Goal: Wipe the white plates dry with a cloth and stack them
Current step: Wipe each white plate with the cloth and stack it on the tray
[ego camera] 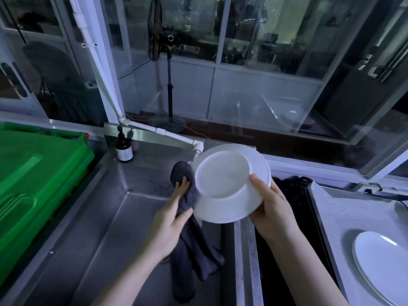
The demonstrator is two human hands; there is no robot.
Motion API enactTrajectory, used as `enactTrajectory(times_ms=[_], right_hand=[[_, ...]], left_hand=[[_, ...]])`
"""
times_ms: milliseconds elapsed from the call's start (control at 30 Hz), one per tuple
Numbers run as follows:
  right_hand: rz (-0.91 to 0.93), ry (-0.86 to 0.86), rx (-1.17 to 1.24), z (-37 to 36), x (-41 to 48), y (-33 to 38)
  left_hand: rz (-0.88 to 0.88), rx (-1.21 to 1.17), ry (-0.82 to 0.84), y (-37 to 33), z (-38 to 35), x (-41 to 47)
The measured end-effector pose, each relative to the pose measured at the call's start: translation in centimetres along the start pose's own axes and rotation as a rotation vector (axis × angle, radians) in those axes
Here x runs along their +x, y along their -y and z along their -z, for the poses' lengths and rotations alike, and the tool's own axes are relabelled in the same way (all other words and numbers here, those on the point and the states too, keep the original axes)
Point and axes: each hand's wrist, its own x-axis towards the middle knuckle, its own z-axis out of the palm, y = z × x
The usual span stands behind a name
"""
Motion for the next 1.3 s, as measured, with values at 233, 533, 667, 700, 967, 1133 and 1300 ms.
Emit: enactTrajectory(times_ms=[233, 533, 667, 700, 967, 1133, 1300], right_hand=[[-0.135, 0.235, -0.271, -0.6, -1.3, 0.3], [-0.171, 0.364, -0.332, -1.1, -1.0, -0.1], [-0.142, 0.26, -0.3, -1.0, -0.9, 0.1], [-0.127, 0.23, -0.284, -0.9, -1.0, 0.2], [-0.091, 0.107, -0.186, -0.5, -0.9, -0.6], [-0.099, 0.151, -0.223, -0.7, -1.2, -0.7], [-0.008, 0.051, -0.157, -0.5, -0.5, 0.9]], left_hand=[[0.068, 0.073, 0.237, -2.5, 3.9, 7.4], [-0.481, 0.496, 0.432, -4.5, 1.6, 5.3], [-0.32, 0.347, 0.273, -3.1, 1.5, 4.6], [-0.259, 0.311, 0.212, -2.7, 1.6, 4.4], [-0.305, 0.395, 0.283, -3.0, -0.6, -0.2], [-0.212, 0.372, 0.23, -3.7, 0.3, 2.2], [-0.239, 0.445, 0.215, -3.0, 1.2, 0.8]])
